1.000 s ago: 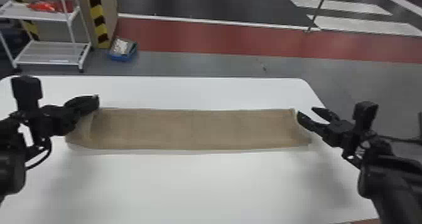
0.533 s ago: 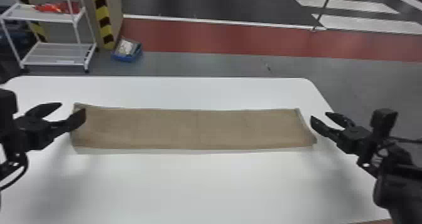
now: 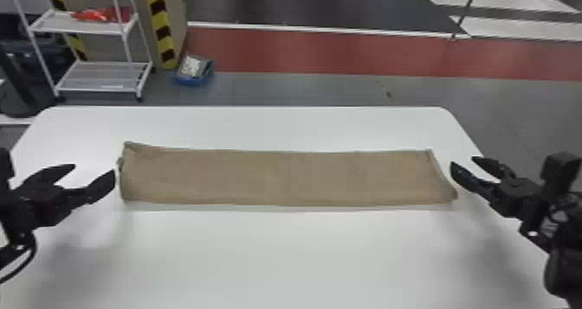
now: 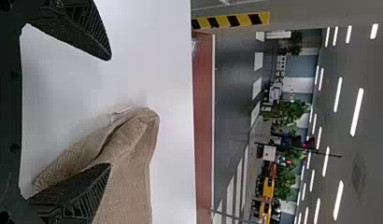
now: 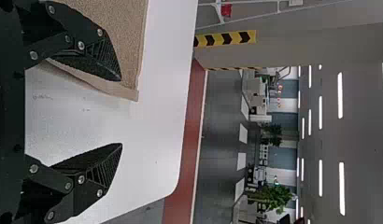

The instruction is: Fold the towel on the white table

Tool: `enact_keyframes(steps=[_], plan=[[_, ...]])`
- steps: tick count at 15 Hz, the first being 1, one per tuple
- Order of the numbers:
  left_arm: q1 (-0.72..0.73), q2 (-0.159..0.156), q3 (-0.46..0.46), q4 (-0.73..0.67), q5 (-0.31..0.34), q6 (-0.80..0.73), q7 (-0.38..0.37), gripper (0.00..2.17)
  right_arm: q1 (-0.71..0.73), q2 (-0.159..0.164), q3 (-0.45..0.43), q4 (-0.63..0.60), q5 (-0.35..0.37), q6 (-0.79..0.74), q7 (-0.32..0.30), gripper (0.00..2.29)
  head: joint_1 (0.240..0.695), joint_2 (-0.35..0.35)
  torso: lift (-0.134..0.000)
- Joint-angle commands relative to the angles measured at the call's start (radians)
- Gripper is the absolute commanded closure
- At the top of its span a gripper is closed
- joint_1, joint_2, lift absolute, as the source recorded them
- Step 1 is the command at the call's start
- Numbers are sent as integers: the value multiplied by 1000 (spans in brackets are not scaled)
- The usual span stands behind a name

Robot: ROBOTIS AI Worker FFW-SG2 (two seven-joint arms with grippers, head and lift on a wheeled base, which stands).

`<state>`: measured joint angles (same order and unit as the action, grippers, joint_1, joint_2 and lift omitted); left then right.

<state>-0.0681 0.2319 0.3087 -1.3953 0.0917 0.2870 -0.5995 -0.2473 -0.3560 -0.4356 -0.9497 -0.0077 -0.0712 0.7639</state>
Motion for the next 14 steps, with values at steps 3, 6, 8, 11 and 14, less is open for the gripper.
enact_keyframes(steps=[3, 6, 8, 11, 14], plan=[[5, -2, -8, -2, -30, 16, 1, 157, 14, 2, 0, -20, -5, 9, 0, 461, 695, -100, -123], [56, -2, 4, -60, -27, 31, -2, 157, 20, 2, -12, -24, -5, 12, 3, 461, 695, -103, -123], [57, 0, 3, -60, -15, 44, -28, 174, 25, 0, -14, -24, -5, 9, 3, 461, 695, -105, -123], [57, -11, -28, -73, 8, 62, -34, 174, 26, 3, -11, -24, -5, 9, 3, 461, 695, -119, -123], [57, -22, -83, -91, 6, 96, -34, 208, 26, 5, -11, -24, -5, 12, 3, 461, 695, -140, -123]])
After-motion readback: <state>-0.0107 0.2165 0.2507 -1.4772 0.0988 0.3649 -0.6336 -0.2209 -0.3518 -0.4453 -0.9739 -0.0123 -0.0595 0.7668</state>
